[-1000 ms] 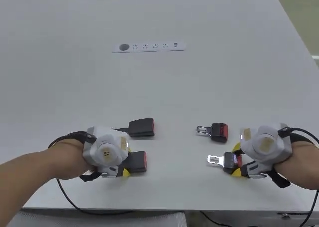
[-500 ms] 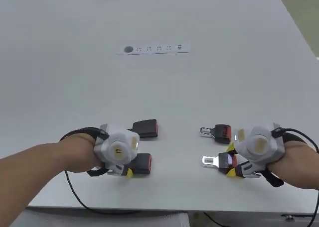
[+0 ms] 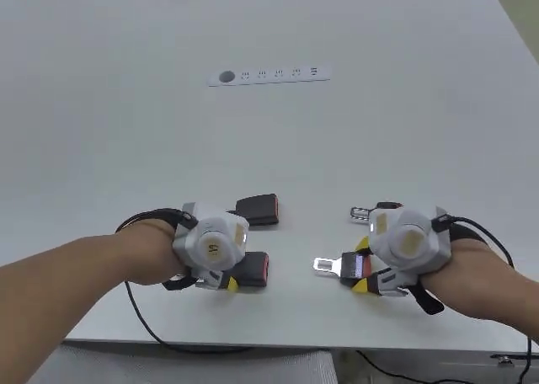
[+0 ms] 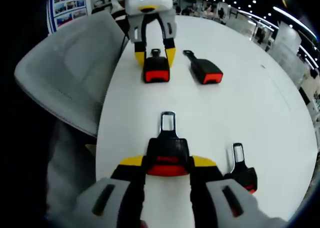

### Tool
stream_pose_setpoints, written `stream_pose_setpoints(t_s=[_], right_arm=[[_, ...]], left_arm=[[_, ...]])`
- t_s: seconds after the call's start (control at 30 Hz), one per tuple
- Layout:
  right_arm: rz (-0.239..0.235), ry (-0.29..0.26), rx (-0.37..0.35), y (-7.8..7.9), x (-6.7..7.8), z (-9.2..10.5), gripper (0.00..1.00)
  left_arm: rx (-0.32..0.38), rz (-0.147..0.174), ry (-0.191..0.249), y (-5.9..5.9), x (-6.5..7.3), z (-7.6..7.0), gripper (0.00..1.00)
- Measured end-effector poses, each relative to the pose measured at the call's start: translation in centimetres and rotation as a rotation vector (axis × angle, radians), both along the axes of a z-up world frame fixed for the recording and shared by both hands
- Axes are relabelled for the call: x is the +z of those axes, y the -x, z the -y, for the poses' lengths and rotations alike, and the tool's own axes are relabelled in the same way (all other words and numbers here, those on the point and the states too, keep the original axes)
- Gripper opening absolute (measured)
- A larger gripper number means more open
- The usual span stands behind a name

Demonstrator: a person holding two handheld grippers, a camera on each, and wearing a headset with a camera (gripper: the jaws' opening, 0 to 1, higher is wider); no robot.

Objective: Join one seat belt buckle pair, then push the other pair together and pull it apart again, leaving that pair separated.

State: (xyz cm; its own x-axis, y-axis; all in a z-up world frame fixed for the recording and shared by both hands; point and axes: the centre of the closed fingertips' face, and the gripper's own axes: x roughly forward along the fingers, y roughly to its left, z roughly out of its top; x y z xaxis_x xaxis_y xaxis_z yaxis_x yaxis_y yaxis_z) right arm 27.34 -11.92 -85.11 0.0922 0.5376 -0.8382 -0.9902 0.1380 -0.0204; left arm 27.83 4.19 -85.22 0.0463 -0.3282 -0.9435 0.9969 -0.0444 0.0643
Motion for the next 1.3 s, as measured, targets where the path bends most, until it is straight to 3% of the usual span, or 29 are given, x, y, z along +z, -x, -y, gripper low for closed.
stream_pose_setpoints(t_s=[0.6,0.93,1.3], right_arm=[[0.005,0.013,0.058,0.2,0.0,-5.7,0.34],[-0.006,0.04,0.096,0.2,-0.1,-6.6,0.34],[0.005,0.016,0.089,0.4,0.6,-7.7,0.34]], left_arm=[[0.01,0.003,-0.013,0.0,0.0,0.0,0.33],[0.012,0.003,-0.031,0.0,0.0,0.0,0.33],[0.012,0.01,-0.043,-0.1,-0.1,0.0,0.33]])
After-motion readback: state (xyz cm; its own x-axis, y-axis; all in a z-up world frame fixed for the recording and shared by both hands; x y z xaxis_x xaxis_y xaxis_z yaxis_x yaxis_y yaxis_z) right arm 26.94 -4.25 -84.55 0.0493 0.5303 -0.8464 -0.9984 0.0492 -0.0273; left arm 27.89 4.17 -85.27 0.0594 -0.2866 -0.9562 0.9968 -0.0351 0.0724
